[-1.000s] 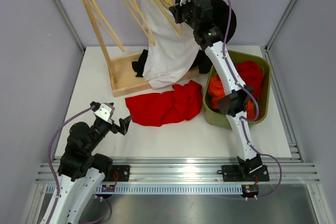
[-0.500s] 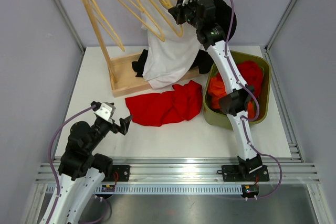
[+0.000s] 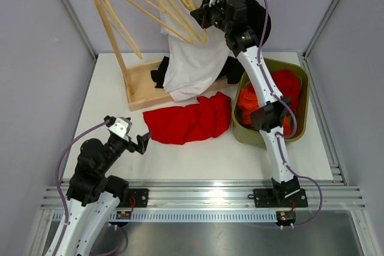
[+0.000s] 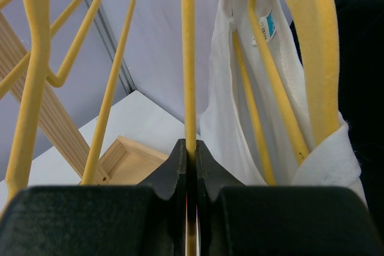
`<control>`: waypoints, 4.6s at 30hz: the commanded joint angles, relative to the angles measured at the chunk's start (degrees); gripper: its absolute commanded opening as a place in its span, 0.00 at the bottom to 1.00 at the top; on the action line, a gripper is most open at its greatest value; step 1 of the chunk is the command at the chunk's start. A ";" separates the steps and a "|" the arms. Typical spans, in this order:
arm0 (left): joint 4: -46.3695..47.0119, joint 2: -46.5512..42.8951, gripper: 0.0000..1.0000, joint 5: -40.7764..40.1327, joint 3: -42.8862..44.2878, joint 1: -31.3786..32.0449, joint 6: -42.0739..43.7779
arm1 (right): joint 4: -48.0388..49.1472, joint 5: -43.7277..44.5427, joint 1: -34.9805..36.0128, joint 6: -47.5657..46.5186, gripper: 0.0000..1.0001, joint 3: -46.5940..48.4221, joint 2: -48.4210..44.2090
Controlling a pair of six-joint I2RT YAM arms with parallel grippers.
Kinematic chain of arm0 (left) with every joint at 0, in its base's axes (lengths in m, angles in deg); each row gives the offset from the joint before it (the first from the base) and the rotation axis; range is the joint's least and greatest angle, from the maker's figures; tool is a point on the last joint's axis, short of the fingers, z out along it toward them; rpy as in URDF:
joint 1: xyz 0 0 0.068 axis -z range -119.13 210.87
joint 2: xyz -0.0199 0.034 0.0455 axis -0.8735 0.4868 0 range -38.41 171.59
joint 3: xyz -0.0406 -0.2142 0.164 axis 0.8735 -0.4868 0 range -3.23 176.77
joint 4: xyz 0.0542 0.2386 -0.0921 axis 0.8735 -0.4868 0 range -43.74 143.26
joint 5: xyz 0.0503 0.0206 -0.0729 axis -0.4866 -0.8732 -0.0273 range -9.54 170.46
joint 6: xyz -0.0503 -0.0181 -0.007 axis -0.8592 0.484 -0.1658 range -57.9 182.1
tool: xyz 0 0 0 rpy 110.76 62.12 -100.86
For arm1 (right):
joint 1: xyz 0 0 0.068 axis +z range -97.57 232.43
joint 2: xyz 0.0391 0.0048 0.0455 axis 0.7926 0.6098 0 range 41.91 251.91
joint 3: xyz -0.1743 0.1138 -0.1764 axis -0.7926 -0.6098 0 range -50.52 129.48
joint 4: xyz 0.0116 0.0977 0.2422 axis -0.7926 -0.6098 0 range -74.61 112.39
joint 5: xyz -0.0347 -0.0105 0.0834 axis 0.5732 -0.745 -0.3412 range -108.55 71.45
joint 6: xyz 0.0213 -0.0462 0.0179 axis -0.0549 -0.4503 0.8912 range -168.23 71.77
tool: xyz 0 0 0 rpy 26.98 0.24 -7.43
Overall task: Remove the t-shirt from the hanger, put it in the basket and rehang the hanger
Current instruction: Hang the hanger back to the clothesline with the right arm
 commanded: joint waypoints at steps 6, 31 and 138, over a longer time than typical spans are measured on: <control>2.85 0.47 0.99 1.04 0.04 -0.13 0.05 | 0.04 -0.07 -0.83 1.28 0.18 0.04 -1.65; 2.94 0.03 0.99 1.65 -0.05 -0.13 0.05 | -1.37 -1.48 -1.88 -0.22 0.26 -7.17 -6.83; 2.85 -0.06 0.99 2.27 0.04 -0.13 -0.04 | -7.95 -18.69 -4.96 -11.02 0.92 -6.02 -13.15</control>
